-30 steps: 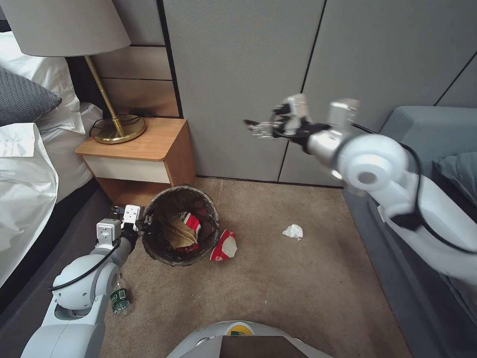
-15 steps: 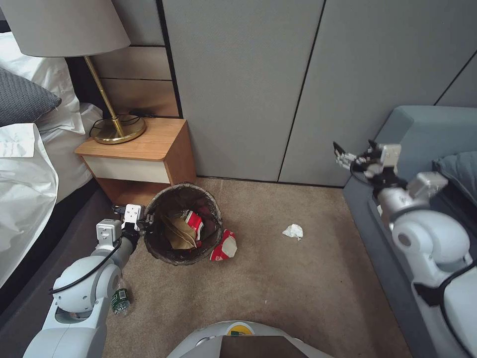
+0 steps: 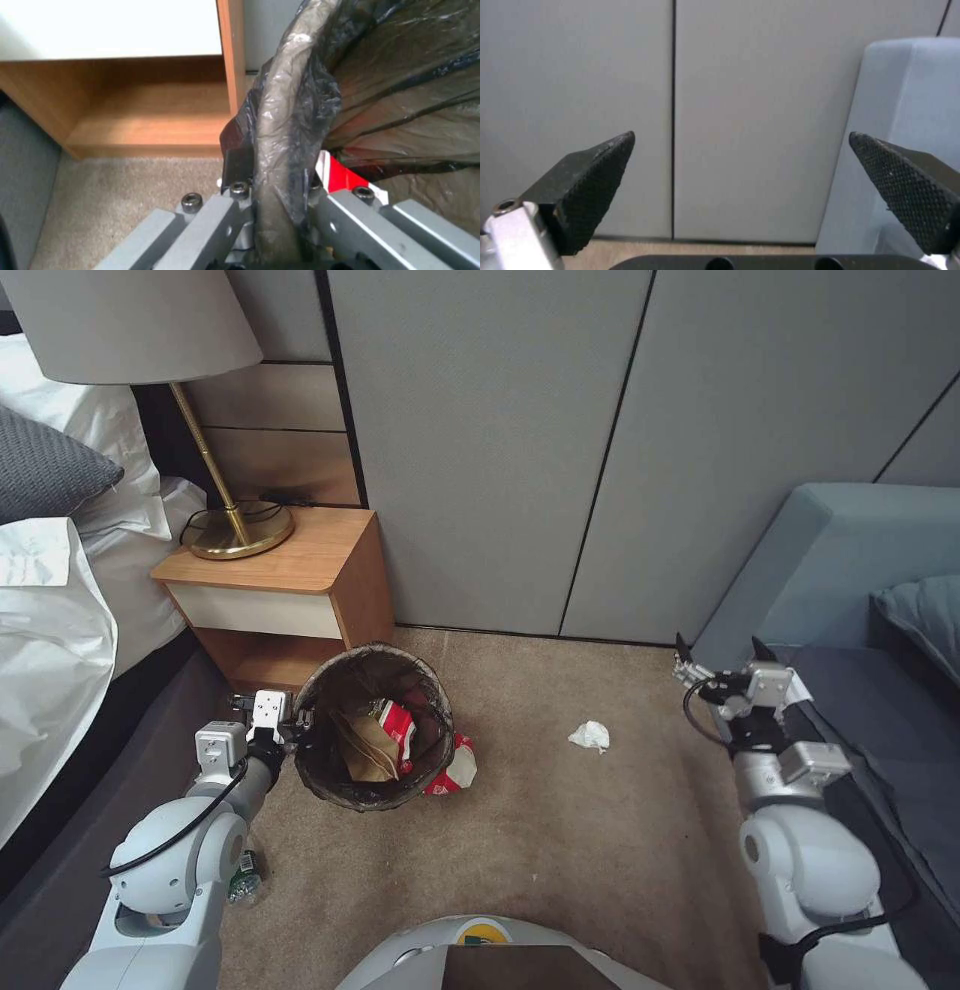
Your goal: Pick up the trash bin, then pick up the garbage from the floor and place it into the trash bin.
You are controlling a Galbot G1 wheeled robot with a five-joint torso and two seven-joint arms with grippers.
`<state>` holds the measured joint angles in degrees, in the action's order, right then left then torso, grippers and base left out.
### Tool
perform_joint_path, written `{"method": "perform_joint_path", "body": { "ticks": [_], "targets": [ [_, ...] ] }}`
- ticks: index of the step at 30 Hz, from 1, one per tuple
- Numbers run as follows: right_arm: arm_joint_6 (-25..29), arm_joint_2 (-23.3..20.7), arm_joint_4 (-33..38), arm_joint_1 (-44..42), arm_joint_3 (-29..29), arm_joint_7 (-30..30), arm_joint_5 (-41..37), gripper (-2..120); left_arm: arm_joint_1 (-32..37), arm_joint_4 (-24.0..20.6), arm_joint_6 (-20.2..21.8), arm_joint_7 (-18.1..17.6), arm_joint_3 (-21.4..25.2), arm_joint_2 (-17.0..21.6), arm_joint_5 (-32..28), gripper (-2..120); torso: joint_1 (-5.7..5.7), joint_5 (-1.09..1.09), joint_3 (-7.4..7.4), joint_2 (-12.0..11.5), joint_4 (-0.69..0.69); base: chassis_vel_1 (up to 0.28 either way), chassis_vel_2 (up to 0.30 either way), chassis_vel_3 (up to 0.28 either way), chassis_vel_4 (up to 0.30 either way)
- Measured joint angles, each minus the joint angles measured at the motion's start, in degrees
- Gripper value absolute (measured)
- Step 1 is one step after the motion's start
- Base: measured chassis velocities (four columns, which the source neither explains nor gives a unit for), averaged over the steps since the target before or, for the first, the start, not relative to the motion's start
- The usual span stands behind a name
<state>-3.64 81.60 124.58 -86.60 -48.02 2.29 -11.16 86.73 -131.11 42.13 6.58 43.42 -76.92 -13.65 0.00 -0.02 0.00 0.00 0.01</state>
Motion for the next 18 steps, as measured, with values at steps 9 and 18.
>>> {"method": "perform_joint_path", "body": {
  "ticks": [9, 18],
  "targets": [
    [1.99, 2.02, -1.27, -1.85, 2.83, -0.01, 3.05, 100, 0.9, -0.07, 0.0, 0.11, 0.56, 0.76, 0.03, 0, 0.0, 0.02, 0.0, 0.0, -0.02, 0.0, 0.0, 0.0, 0.0],
    [-9.87, -3.94, -4.75, 5.33, 8.18, -4.45, -1.27, 100, 0.88, 0.37, 0.0, 0.22, 0.6, 0.29, 0.41, 0, 0.0, 0.01, 0.0, 0.0, -0.01, 0.0, 0.0, 0.0, 0.0]
  ]
}}
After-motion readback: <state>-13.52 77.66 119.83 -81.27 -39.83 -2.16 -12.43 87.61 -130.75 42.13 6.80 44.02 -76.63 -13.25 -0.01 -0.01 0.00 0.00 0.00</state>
